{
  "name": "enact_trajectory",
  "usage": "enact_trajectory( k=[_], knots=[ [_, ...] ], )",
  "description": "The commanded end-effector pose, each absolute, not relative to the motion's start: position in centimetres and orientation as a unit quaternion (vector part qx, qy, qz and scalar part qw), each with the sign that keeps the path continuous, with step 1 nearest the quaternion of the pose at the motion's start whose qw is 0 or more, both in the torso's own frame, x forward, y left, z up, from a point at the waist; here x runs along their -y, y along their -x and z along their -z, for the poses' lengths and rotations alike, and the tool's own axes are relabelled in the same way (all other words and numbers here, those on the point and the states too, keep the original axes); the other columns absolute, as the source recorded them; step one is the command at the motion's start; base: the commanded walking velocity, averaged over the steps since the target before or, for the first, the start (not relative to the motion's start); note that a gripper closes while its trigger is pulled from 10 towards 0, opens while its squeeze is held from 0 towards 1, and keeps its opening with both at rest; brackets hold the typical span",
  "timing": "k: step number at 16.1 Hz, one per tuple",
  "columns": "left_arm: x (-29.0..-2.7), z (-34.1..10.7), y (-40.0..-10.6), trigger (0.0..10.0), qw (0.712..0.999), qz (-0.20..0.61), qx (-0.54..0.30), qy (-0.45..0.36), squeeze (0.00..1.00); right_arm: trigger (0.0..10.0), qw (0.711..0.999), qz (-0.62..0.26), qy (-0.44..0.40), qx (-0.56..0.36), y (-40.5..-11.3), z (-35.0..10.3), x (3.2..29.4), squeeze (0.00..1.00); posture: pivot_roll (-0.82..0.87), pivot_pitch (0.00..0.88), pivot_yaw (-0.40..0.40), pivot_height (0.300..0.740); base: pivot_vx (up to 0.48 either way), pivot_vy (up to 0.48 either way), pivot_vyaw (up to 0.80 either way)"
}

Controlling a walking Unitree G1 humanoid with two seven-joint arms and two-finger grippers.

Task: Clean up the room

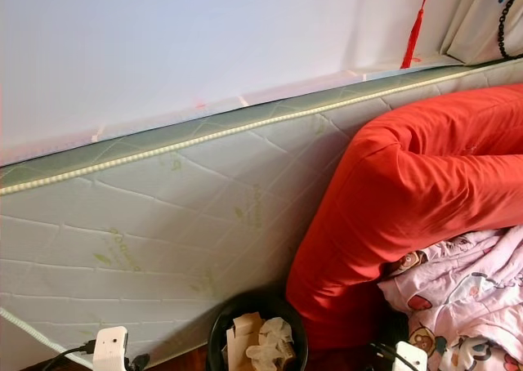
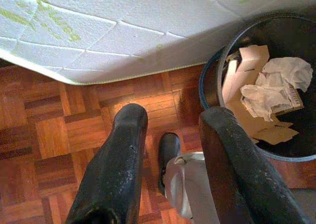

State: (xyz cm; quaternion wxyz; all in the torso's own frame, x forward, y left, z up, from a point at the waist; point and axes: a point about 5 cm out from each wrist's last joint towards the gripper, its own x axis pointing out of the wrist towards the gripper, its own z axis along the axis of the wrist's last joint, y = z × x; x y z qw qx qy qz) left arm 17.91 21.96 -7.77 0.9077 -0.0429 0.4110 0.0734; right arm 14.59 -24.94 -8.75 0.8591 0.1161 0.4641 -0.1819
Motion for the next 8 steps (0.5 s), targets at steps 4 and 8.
enact_trajectory(
  k=[4, 8],
  knots=[
    [-21.4, 7.9, -18.0, 10.0, 0.906, -0.066, -0.416, 0.043, 0.0, 10.0, 0.859, 0.183, -0.105, -0.467, -14.5, 8.6, 25.7, 0.0, -0.02, 0.0, 0.0, 0.74, 0.0, 0.0, 0.0],
    [-21.8, 7.3, -19.0, 10.0, 0.911, -0.069, -0.405, 0.035, 0.0, 10.0, 0.857, 0.154, -0.094, -0.483, -14.5, 8.8, 25.1, 0.0, 0.02, 0.0, -0.044, 0.74, 0.0, 0.0, 0.0]
  ],
)
